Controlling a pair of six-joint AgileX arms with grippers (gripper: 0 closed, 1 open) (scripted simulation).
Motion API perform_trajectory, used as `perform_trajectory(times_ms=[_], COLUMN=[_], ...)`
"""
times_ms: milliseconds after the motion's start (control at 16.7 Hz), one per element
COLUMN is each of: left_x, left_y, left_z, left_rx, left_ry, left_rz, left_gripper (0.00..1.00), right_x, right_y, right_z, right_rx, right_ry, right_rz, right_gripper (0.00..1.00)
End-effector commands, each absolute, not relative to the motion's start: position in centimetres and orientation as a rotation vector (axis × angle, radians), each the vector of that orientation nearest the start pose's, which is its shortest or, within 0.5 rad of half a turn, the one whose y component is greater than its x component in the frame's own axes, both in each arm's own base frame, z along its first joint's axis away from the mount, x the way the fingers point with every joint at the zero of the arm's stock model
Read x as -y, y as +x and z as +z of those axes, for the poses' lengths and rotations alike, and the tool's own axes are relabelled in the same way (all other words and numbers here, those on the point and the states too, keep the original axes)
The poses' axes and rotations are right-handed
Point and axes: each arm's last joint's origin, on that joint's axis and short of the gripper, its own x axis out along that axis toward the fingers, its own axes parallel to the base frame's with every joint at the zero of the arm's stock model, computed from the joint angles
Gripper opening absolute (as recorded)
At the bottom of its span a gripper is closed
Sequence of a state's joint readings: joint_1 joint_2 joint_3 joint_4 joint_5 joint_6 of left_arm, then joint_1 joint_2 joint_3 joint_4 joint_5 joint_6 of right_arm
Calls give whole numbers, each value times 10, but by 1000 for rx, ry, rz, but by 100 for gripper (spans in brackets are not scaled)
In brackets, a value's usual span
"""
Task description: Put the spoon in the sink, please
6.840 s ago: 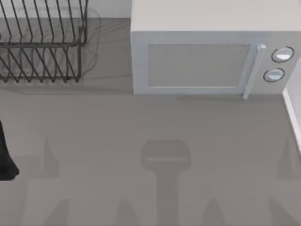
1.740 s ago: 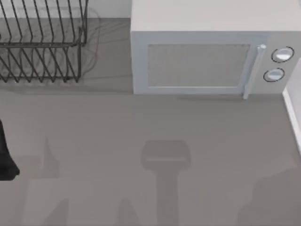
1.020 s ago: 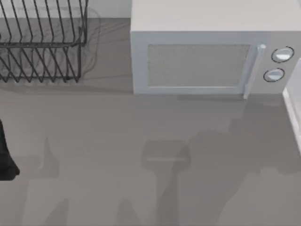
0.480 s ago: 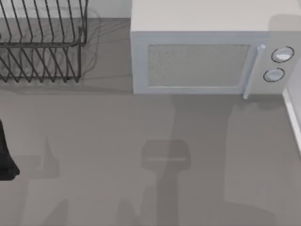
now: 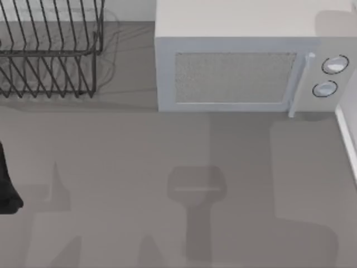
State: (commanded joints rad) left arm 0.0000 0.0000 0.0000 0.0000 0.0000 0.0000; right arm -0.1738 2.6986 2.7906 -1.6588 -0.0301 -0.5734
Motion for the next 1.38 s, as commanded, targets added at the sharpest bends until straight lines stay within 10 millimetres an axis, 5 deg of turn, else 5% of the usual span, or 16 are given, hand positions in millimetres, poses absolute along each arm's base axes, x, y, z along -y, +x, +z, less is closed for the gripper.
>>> perform_trajectory(times_ms=[360, 780, 1140, 1380], left_x=[1, 1, 1, 1], left_y=[106, 106, 106, 106], left_z=[160, 160, 160, 160], left_rx=[0, 0, 0, 0], left_ry=[0, 0, 0, 0], left_rz=[0, 0, 0, 0], left_gripper=[100, 100, 100, 100], right_x=[81, 77, 76, 76], right_y=[499, 498, 497, 497], right_z=[189, 154, 152, 152], right_rx=[-1529, -1535, -1528, -1528], right_ry=[-291, -294, -296, -296], right_rz=[349, 355, 352, 352], right_gripper=[0, 0, 0, 30])
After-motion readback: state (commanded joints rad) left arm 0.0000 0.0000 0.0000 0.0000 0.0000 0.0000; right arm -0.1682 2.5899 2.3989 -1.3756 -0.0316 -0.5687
